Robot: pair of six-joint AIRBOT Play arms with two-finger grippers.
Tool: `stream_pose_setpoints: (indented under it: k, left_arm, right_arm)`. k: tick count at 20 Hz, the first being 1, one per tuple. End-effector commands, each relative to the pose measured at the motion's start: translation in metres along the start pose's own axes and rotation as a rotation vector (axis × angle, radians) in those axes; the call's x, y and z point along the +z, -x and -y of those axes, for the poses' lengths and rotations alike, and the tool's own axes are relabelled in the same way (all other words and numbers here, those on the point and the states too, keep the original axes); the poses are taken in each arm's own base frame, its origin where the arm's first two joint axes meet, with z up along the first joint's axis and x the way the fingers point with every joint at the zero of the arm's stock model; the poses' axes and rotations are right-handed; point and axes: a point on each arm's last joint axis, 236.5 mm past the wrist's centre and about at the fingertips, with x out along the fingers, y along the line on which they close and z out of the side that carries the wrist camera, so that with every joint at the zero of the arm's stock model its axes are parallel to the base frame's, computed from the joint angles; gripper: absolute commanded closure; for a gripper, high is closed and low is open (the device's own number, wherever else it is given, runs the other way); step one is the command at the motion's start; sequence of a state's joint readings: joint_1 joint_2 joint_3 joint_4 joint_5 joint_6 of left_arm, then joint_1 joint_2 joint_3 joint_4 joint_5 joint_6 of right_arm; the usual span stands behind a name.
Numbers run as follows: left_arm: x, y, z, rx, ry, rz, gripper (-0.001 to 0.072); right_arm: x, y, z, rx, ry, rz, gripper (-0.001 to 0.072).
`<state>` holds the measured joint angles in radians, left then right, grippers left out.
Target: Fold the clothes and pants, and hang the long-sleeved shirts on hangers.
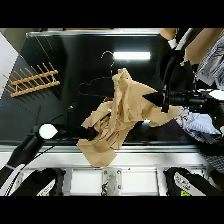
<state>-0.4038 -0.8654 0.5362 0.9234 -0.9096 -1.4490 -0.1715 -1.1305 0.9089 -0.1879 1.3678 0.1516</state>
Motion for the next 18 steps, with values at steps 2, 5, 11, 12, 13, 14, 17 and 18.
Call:
stream_pose_setpoints:
  k: [2, 5, 11, 12, 13, 14, 17, 18]
  left_arm:
    - [-0.01, -0.029, -0.009, 0.042, 0.042, -0.102, 0.0695]
    - [0.017, -0.01, -0.034, 0.102, 0.069, -0.113, 0.0695]
    - [0.087, 0.065, -0.096, 0.183, 0.2, -0.019, 0.0695]
    - [0.092, 0.071, -0.099, 0.182, 0.195, -0.03, 0.0695]
    - [0.097, 0.076, -0.101, 0.177, 0.181, -0.047, 0.0696]
    - [0.102, 0.079, -0.101, 0.174, 0.171, -0.059, 0.0695]
    - [0.124, 0.091, -0.101, 0.178, 0.145, -0.049, 0.0695]
    - [0.133, 0.095, -0.1, 0.181, 0.13, -0.036, 0.0695]
  right_arm:
    - [0.005, 0.002, -0.005, -0.001, -0.015, 0.006, 0.0705]
    - [0.013, 0.006, -0.017, 0.0, 0.01, 0.013, 0.0706]
    - [0.003, 0.015, -0.045, 0.009, 0.038, -0.086, 0.0706]
    - [-0.001, 0.016, -0.046, 0.0, 0.043, -0.109, 0.0706]
    - [-0.005, 0.018, -0.046, -0.009, 0.052, -0.131, 0.0706]
    - [-0.009, 0.019, -0.046, -0.017, 0.061, -0.148, 0.0706]
    - [-0.016, 0.021, -0.045, -0.03, 0.048, -0.181, 0.0706]
    - [-0.016, 0.021, -0.046, -0.024, 0.045, -0.184, 0.0706]
